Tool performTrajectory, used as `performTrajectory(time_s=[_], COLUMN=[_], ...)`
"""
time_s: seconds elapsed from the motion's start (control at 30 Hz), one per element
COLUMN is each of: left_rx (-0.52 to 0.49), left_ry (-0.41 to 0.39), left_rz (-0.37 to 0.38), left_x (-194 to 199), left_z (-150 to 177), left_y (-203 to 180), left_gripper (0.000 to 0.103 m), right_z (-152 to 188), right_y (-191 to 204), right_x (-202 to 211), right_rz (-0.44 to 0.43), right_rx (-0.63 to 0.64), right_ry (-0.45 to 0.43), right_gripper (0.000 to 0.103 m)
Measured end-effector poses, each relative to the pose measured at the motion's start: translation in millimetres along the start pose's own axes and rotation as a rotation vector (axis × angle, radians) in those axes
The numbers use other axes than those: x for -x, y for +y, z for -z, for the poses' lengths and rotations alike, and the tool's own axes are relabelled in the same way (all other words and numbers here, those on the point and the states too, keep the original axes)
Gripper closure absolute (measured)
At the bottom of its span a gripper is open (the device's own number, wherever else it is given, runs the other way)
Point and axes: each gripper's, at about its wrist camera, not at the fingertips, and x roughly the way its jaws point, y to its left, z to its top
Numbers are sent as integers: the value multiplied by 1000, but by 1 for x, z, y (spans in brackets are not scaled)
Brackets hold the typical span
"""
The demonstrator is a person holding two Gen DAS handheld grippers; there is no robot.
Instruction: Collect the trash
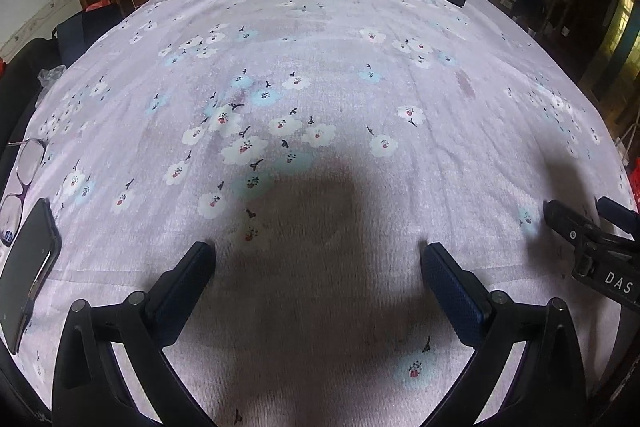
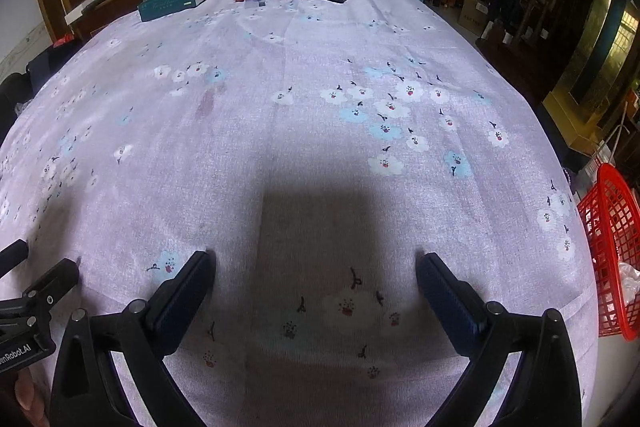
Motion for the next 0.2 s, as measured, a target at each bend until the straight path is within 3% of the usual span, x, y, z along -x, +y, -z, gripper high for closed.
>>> performTrajectory(time_s=[0.2], left_rx=[-10], left_ry=[-2], left_rz=[7], left_x=[1], left_z=[1], left_y=[1], left_gripper=[0], right_z=[0], right_y=[0], right_x=[0], right_rz=[0], right_rx=[0], right_ry=[0], right_gripper=[0])
